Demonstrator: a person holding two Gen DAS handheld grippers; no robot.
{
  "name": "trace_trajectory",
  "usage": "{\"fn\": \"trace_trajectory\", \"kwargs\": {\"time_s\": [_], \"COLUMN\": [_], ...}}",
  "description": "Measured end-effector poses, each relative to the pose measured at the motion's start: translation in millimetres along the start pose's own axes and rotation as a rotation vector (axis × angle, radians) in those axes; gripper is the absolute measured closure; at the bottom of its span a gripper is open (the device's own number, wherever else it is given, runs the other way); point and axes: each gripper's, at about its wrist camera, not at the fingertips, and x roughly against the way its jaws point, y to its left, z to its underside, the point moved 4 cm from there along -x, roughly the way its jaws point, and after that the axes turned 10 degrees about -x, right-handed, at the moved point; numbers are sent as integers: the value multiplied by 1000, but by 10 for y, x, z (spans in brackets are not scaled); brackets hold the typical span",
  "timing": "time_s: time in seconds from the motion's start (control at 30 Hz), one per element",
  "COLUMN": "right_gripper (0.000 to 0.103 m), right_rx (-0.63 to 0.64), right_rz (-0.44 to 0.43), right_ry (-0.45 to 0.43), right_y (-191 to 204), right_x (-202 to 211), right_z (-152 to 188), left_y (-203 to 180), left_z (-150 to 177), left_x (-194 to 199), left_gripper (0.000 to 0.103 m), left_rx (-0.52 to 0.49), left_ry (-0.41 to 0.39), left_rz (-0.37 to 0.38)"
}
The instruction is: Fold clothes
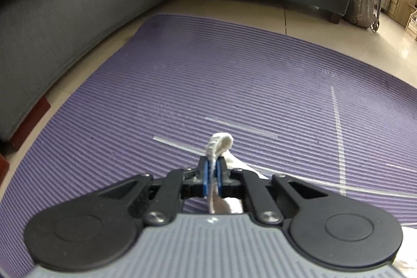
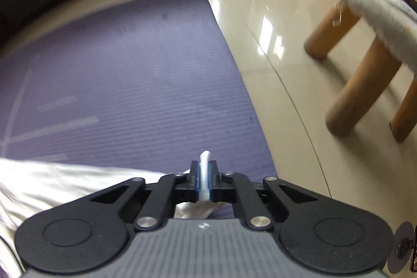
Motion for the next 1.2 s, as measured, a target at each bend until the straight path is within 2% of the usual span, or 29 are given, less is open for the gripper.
{"fn": "trace_trajectory", "kwargs": {"time_s": [0.17,0.23,0.4,0.43,0.47,0.5,0.53,0.6,0.63,0.7,0.77,0.8,0.9,1.03,1.2], "right_gripper": [98,98,98,96,88,83,71,69,68,67,59,57,56,56,56], "right_rx": [42,54,93,92,90,79,73,74,73,72,96,102,148,181,260], "right_rz": [15,33,56,33,25,37,47,55,54,50,37,34,-13,-88,-121], "right_ry": [-199,-233,-248,-254,-254,-229,-218,-209,-200,-185,-151,-145,-83,14,58], "right_y": [147,166,182,172,172,139,137,141,147,173,273,293,512,769,1097], "right_x": [364,427,356,300,276,196,181,195,215,269,371,397,566,740,924], "right_z": [-354,-418,-379,-338,-312,-270,-249,-212,-200,-193,-154,-139,63,413,826], "left_y": [-9,-35,-127,-158,-182,-197,-209,-195,-184,-184,-220,-237,-252,-198,-139], "left_z": [-49,-51,-15,-3,6,10,12,-1,-5,5,34,43,101,303,532], "left_x": [-3,-25,-159,-183,-199,-210,-224,-230,-231,-229,-188,-137,26,217,333], "left_gripper": [97,97,96,95,91,84,76,49,45,23,20,19,18,18,23], "left_rx": [19,10,-26,-41,-52,-53,-49,-13,6,28,15,-3,-44,-42,-26], "left_ry": [-19,-22,-6,6,17,33,57,94,123,202,263,267,283,337,441], "left_rz": [28,27,31,31,31,35,45,74,92,132,164,165,180,233,289]}}
